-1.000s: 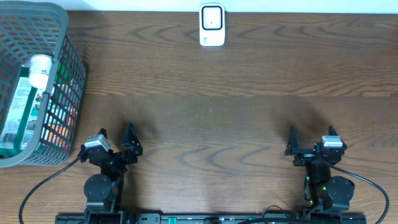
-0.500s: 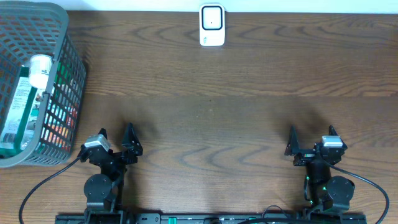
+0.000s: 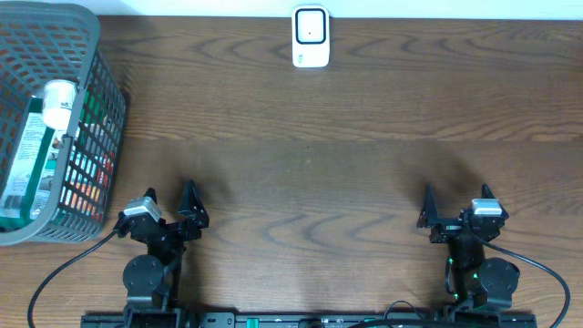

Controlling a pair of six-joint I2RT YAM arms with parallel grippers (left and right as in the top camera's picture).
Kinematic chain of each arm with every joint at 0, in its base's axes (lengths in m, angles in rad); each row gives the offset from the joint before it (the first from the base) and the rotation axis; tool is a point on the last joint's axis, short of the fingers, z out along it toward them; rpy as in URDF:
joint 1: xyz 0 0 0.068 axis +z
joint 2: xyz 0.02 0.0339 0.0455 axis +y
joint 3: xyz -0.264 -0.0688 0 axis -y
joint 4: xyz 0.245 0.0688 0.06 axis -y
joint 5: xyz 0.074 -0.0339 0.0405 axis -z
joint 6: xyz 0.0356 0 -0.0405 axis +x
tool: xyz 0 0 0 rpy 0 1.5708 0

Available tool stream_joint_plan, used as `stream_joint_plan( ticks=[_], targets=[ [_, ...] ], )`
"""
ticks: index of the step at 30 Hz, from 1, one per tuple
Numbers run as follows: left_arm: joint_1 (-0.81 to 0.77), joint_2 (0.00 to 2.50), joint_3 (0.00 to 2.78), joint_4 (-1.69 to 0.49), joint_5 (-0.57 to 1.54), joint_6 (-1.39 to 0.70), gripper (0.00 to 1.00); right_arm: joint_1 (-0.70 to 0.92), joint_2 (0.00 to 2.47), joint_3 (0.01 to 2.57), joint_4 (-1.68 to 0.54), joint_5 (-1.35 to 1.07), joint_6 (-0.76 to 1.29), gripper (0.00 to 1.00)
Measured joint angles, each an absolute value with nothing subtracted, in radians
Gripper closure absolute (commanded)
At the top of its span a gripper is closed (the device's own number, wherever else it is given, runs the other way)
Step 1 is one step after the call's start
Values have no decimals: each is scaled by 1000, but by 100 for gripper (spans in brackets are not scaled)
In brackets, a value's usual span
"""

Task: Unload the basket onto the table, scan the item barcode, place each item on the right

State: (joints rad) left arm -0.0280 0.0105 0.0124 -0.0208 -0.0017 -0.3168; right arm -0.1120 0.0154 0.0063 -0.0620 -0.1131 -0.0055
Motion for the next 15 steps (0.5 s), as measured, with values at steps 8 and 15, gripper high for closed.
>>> stream_joint_plan(
  ticks=[8, 15],
  targets=[
    [-28, 10, 12, -21, -2, -317, 14, -112, 15, 6, -62, -113, -6, 1],
    [-28, 10, 12, -21, -2, -317, 14, -112, 15, 6, -62, -113, -6, 1]
  ],
)
